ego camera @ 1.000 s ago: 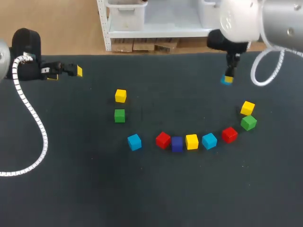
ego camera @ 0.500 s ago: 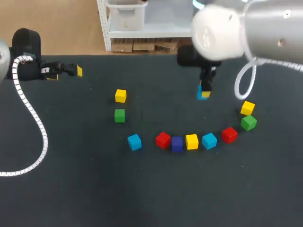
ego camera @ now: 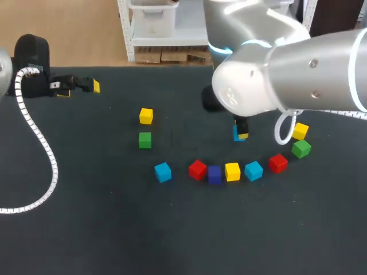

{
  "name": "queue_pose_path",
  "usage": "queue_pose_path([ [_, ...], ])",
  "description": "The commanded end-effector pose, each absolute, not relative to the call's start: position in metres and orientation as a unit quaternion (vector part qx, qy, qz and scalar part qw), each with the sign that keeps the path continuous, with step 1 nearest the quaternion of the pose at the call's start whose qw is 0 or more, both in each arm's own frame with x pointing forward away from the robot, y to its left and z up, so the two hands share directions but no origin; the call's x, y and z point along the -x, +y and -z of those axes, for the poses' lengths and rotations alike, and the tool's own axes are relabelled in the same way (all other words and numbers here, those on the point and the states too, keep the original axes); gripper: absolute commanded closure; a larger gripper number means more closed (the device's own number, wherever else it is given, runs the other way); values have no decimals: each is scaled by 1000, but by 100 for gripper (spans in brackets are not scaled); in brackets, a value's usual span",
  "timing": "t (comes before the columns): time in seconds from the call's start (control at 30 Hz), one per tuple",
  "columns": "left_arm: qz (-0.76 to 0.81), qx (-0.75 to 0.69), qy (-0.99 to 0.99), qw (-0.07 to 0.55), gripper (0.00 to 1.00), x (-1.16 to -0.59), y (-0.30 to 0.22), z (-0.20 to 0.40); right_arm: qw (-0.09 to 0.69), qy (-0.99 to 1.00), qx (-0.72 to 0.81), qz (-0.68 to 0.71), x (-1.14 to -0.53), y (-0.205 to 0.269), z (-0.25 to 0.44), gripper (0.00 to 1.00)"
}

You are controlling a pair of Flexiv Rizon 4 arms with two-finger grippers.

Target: Place the blue cubes, place green cubes on the blue cubes, place the yellow cubes on the green cubes, then place the red cubes on the yellow cubes, and place purple cube on the red cubes.

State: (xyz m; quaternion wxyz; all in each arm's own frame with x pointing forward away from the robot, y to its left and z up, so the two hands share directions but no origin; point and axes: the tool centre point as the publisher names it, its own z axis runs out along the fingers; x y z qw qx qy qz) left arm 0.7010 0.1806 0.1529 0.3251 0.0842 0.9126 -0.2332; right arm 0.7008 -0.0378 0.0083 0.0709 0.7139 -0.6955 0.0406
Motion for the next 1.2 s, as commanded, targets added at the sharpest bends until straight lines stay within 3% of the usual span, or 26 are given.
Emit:
queue_pose_path([
  [0.03,240,-87,909,328,0,-700,184,-151,77,-700,-709,-40,-713,-31,-2,99],
  [0.4,240,-87,909,328,0,-700,184,-151,75,-710,-699,-35,-732,-24,-3,100],
  [0.53,240,-87,909,328,0,-700,184,-151,73,-701,-709,-32,-733,-22,-4,90],
  [0.7,240,-87,909,328,0,-700,184,-151,75,-694,-715,-35,-731,-21,-4,92],
  [1.07,240,-87,909,328,0,-700,184,-151,74,-695,-715,-36,-729,-21,-2,74],
  [1.17,240,-87,909,328,0,-700,184,-151,72,-697,-712,-37,-730,-21,-1,48],
  [1.2,240,-87,909,328,0,-700,184,-151,71,-698,-712,-37,-730,-21,-1,15],
])
